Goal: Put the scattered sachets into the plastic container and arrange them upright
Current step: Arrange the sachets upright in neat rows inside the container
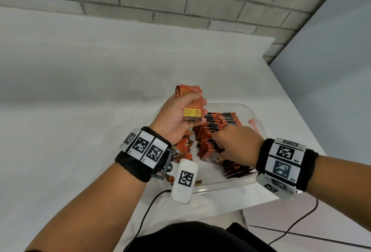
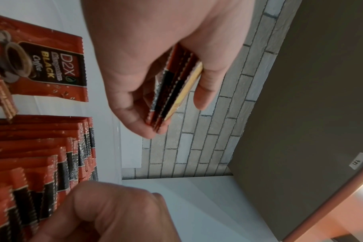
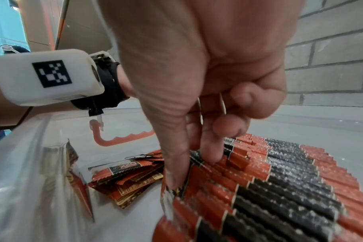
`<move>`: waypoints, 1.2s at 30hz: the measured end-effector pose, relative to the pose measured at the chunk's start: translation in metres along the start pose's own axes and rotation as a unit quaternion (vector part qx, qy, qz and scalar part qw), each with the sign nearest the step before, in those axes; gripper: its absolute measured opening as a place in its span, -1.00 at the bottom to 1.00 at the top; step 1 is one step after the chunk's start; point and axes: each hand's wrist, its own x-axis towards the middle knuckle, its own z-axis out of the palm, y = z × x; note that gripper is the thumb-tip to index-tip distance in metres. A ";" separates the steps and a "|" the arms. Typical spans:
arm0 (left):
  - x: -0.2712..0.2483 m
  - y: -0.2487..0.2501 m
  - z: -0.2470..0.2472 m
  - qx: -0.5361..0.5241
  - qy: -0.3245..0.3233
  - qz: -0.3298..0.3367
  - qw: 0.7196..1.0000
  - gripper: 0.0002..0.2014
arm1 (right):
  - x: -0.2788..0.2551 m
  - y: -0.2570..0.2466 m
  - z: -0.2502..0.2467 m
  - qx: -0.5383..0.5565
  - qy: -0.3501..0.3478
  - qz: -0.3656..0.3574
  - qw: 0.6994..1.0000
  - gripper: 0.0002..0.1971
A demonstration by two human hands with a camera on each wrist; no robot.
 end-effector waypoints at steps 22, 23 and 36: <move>-0.010 -0.007 0.008 0.061 -0.092 -0.031 0.993 -0.64 | -0.017 0.016 -0.023 0.565 0.221 0.090 0.790 -0.58; -0.010 -0.008 0.008 0.065 -0.097 -0.031 0.993 -0.62 | -0.017 0.017 -0.023 0.580 0.225 0.085 0.778 -0.60; -0.001 -0.010 0.013 0.023 -0.014 -0.008 1.000 -0.77 | -0.023 0.009 -0.013 0.490 0.259 0.049 0.831 -0.66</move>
